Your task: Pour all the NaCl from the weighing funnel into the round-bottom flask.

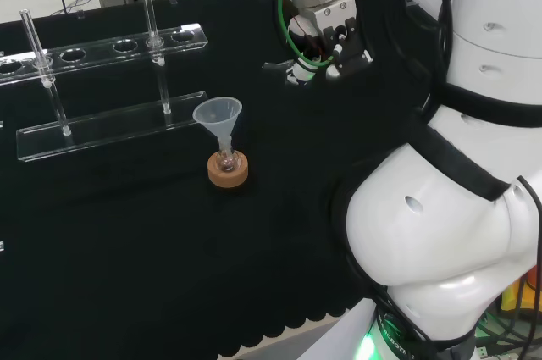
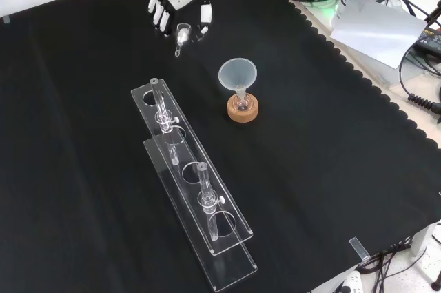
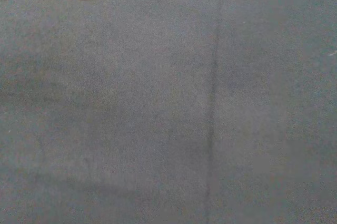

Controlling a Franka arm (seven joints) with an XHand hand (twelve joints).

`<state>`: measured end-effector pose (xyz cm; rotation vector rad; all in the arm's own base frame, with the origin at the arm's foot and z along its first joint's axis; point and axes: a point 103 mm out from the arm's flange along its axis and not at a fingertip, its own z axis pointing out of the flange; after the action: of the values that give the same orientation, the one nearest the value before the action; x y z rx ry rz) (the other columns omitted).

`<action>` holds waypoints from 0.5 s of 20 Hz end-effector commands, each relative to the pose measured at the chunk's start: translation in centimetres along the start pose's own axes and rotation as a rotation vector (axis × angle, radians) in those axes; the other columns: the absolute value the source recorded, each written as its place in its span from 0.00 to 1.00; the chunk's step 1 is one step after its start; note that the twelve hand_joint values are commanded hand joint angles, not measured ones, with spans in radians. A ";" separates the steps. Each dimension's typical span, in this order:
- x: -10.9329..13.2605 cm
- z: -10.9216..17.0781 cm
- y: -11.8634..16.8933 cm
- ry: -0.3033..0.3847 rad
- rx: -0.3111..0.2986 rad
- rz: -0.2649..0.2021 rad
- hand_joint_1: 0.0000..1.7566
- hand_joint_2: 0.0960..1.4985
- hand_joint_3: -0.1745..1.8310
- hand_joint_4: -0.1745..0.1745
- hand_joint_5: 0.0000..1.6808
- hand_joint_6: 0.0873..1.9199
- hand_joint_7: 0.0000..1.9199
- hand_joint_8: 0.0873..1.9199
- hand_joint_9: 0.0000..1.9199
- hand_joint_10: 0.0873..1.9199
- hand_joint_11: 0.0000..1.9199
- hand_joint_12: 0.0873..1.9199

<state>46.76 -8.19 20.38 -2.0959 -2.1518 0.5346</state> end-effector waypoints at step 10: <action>2.1 -3.8 -5.9 -0.067 0.048 -0.064 0.62 0.39 0.49 1.00 0.68 0.48 0.40 0.29 0.56 0.16 0.39 0.58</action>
<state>44.63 -7.36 23.60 -2.0797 -2.1766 0.5893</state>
